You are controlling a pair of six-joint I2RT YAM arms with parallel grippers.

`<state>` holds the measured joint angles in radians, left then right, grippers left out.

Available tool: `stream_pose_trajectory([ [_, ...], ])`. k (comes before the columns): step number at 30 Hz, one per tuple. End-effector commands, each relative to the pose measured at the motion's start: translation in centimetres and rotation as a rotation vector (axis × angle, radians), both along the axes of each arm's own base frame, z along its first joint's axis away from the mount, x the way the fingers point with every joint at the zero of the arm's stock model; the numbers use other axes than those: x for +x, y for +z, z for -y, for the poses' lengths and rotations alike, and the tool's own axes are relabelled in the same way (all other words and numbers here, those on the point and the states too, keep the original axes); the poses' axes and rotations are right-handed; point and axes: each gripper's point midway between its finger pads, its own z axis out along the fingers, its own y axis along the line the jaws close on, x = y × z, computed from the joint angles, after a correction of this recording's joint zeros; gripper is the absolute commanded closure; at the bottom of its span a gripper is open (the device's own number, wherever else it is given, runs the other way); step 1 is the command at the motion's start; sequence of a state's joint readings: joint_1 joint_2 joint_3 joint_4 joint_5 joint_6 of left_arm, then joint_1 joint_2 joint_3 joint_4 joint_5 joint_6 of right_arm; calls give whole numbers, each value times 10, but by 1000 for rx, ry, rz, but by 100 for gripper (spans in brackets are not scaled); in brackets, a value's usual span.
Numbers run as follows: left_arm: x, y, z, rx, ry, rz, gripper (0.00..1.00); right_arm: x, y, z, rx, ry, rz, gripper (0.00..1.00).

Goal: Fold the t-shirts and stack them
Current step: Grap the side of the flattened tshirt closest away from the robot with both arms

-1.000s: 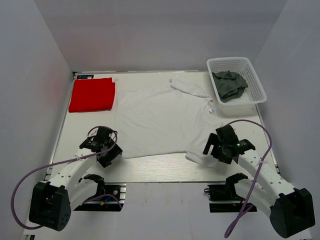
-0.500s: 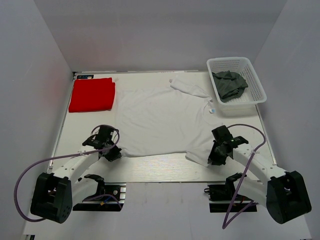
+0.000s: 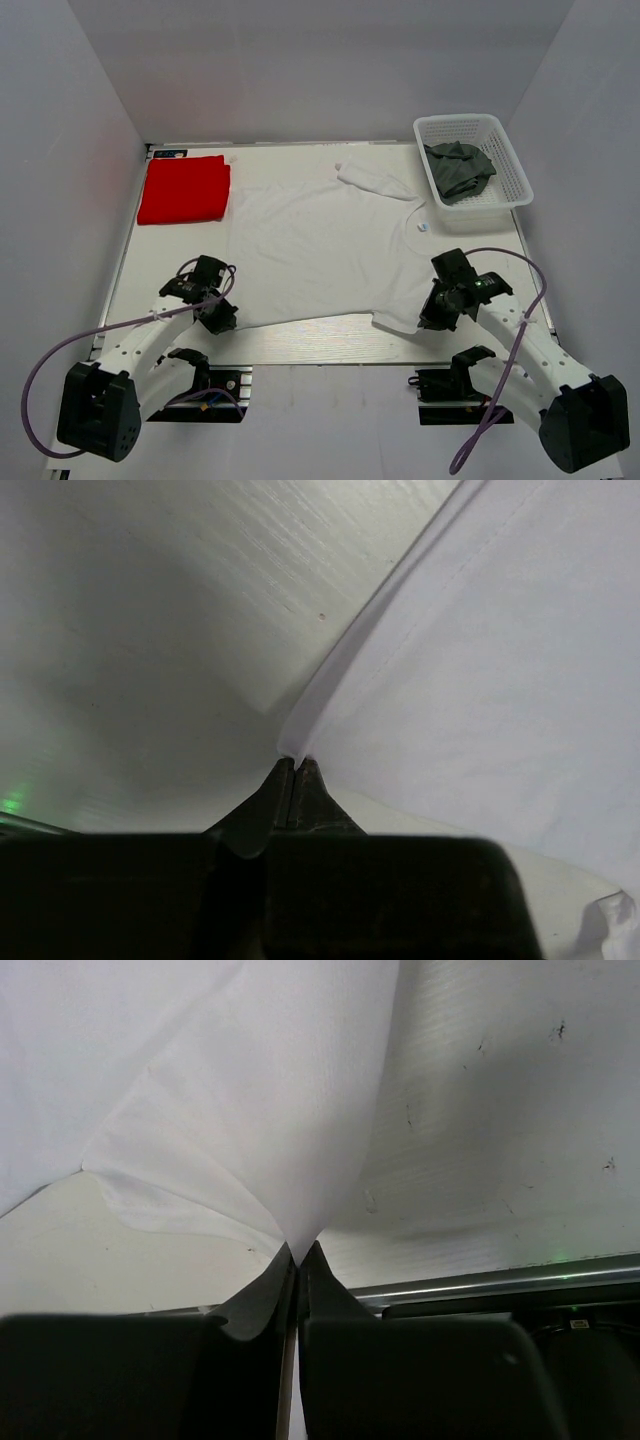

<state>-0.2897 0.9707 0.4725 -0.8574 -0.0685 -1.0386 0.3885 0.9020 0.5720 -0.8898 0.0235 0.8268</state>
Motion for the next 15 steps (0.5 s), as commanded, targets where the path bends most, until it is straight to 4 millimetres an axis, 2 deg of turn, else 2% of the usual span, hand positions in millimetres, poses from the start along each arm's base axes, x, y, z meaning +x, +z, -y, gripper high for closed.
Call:
stream_pose_trajectory([
  [1,19,22,2,1,8,77,100,6,5,-2,-1,4,15,100],
  [2,22,24,1,10,1,88,100,16,8,-9,30,18,51,100],
  [6,45,40,0,25,-44,189,100,54,19,-16,14,47,139,100],
  [8,58,47,0,31,-54,209,100,62,18,-17,-1,65,131,100],
  [9,65,51,2,31,-63,225,100,78,29,-24,19,71,185,100],
  [11,75,57,4,30,-63,230,100,87,30,-27,20,88,190,100],
  [12,80,58,6,31,-72,240,100,98,42,-32,36,94,230,100],
  [13,84,62,7,30,-72,245,100,102,39,-32,27,101,213,100],
  [15,90,62,5,50,-66,236,100,119,50,-36,30,111,239,100],
])
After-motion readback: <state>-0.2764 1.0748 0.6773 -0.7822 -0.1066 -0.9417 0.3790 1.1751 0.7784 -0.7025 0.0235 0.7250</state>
